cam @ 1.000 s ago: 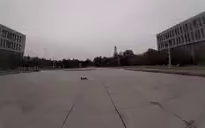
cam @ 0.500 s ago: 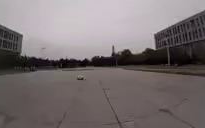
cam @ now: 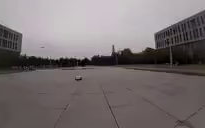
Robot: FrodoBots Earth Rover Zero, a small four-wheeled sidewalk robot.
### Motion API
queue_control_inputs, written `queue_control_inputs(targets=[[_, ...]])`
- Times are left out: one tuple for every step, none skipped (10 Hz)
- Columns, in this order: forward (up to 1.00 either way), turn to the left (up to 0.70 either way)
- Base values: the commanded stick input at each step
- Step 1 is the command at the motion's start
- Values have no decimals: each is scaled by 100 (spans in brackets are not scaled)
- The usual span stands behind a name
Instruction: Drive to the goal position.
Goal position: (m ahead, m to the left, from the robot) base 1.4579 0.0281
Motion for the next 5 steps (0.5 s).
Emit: queue_control_inputs(targets=[[70, 0], [70, 0], [70, 0], [70, 0], [70, 0]])
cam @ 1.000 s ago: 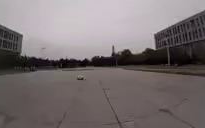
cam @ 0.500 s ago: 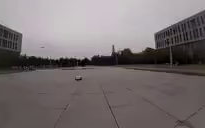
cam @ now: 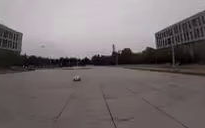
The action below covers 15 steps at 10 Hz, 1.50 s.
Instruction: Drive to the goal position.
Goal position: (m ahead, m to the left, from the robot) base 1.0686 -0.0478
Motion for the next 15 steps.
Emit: queue_control_inputs(targets=[[70, 0], [70, 0], [70, 0], [70, 0], [70, 0], [70, 0], [70, 0], [70, 0], [70, 0], [70, 0], [70, 0], [70, 0], [70, 0], [70, 0], [70, 0]])
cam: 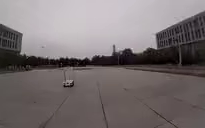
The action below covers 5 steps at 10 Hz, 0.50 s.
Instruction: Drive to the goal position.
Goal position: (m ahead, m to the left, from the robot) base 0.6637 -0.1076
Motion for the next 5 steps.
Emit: queue_control_inputs(targets=[[70, 0], [70, 0], [70, 0], [70, 0], [70, 0]])
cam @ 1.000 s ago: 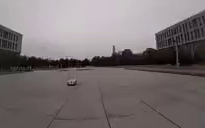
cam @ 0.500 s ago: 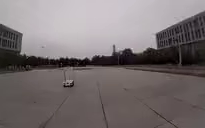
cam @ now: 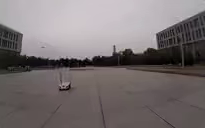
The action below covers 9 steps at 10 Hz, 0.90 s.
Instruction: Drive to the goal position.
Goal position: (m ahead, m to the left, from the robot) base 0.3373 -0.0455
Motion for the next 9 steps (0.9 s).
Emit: queue_control_inputs(targets=[[70, 0], [70, 0], [70, 0], [70, 0], [70, 0], [70, 0], [70, -1], [70, -5], [70, -8]])
